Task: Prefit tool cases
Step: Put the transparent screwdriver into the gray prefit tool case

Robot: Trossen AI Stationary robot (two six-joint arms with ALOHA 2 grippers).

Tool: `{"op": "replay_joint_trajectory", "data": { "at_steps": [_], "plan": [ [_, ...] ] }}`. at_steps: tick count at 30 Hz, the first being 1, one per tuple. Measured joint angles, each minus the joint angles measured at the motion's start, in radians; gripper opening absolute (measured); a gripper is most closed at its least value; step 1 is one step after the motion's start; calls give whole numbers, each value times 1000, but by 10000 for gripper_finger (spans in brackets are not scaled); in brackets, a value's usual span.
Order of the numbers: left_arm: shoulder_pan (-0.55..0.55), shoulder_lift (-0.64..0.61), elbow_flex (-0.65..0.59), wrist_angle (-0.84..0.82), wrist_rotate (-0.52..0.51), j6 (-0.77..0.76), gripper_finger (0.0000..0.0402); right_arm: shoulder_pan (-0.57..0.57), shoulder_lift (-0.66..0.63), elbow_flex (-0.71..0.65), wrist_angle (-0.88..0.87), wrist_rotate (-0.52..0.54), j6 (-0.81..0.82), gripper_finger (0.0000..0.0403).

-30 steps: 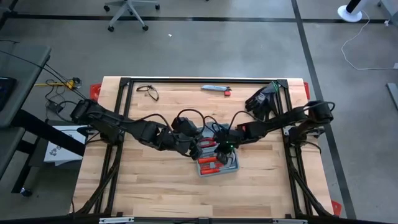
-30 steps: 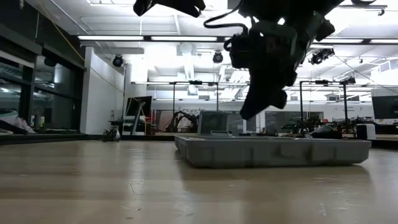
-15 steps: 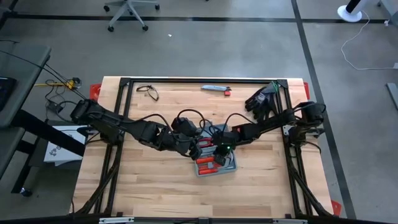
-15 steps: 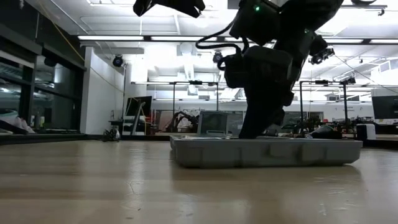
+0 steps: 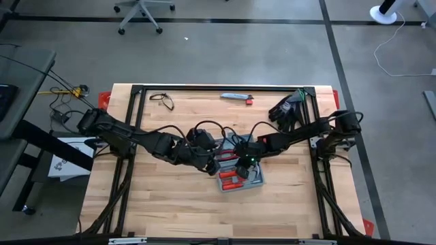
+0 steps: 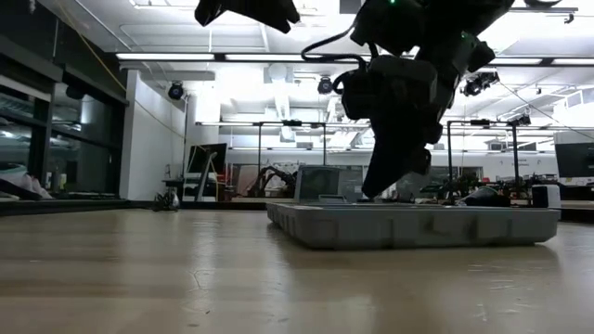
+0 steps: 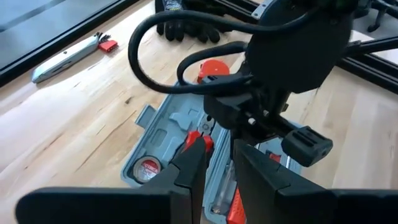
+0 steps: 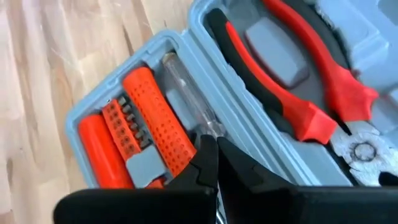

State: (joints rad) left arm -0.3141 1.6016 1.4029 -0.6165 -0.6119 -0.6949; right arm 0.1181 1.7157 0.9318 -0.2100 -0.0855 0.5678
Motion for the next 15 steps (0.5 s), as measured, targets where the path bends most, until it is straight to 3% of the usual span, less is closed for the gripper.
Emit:
{"op": "replay_joint_trajectory", "data": {
  "at_steps": [15],
  "plan": [
    [1, -2, -108, 56, 48, -79, 74, -7, 111, 10, 19, -36, 0, 0]
  ]
}}
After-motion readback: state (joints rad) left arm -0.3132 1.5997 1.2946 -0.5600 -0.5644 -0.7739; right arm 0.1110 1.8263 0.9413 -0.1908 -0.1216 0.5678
